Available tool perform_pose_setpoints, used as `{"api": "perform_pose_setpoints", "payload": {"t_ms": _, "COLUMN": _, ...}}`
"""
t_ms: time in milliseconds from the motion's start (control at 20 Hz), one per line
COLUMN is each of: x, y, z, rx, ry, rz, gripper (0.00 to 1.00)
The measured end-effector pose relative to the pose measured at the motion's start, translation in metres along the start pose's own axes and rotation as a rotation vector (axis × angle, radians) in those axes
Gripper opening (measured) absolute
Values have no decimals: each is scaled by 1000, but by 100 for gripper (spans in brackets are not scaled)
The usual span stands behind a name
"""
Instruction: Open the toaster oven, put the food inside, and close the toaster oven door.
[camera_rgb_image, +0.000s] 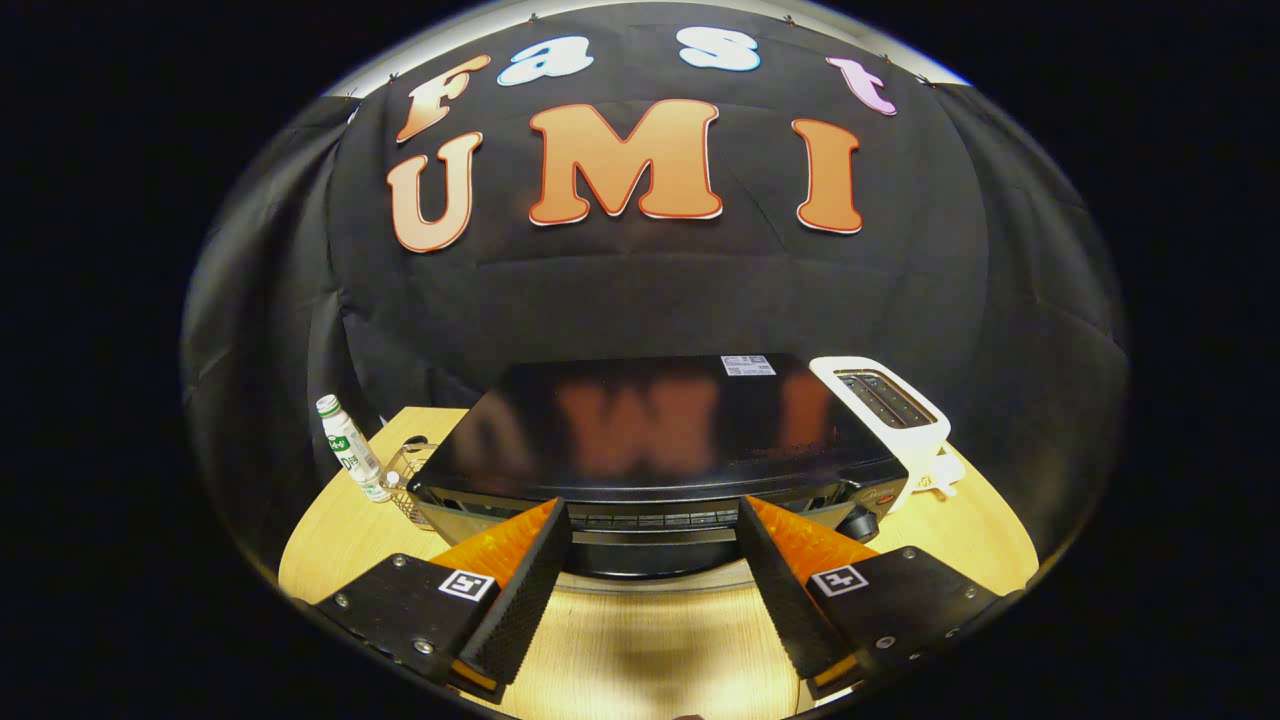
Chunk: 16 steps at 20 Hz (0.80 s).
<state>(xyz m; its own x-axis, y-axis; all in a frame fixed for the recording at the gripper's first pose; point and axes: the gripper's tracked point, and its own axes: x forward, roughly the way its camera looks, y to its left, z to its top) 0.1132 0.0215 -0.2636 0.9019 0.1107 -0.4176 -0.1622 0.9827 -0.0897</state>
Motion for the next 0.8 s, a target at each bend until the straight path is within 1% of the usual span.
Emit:
{"api": "perform_pose_setpoints", "payload": {"t_ms": 200, "x": -17, "y": -3, "z": -13, "rx": 0, "ry": -2, "rz": -11, "gripper": 99}}
{"api": "perform_pose_setpoints", "payload": {"t_ms": 550, "x": -41, "y": -2, "z": -39, "rx": -5, "ry": 60, "rz": -10, "gripper": 98}}
{"api": "perform_pose_setpoints", "payload": {"t_ms": 800, "x": -59, "y": -4, "z": -69, "rx": -9, "ry": 118, "rz": -9, "gripper": 98}}
